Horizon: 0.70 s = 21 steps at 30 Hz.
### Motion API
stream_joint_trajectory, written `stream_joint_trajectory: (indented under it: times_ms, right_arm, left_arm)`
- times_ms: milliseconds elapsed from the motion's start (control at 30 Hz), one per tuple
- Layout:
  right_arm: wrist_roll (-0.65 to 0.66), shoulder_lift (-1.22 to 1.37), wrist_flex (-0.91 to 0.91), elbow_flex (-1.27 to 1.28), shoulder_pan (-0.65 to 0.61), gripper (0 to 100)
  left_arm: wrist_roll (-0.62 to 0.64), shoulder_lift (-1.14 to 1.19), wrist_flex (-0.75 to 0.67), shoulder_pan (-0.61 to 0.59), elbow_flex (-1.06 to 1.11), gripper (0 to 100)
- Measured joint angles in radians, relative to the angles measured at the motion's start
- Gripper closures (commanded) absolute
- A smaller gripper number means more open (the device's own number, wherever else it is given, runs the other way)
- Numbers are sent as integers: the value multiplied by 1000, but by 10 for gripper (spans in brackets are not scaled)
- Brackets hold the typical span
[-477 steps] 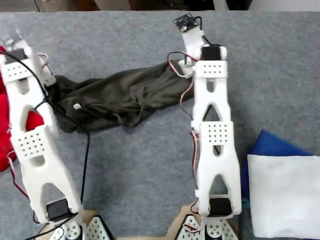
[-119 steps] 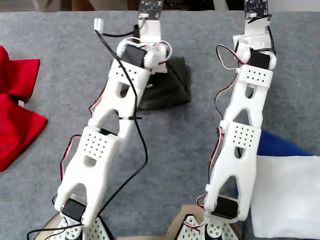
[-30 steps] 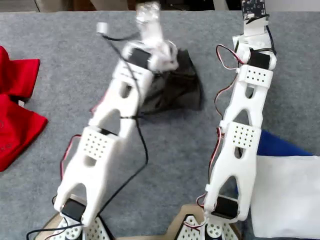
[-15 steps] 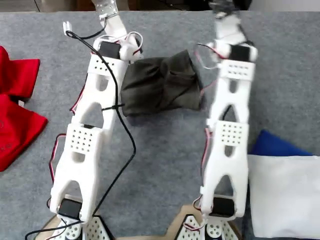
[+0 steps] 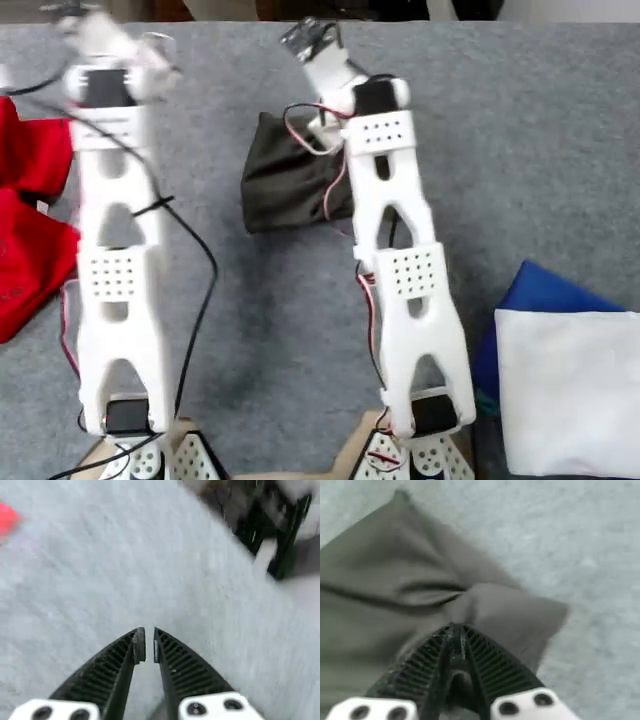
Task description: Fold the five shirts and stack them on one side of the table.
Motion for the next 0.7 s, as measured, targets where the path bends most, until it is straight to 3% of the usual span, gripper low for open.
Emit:
stream_joint_trajectory:
  times_ms: [133,300,700]
  right_arm:
    - [18,0,57,44,-2,992]
    - [58,0,166,54,6,993]
    - [66,-3,256,135,193,993]
  left_arm:
    - [5,-2,-12,-38,3,979]
    - [5,75,-132,-38,107,977]
    - [-37,204,-206,29,144,976]
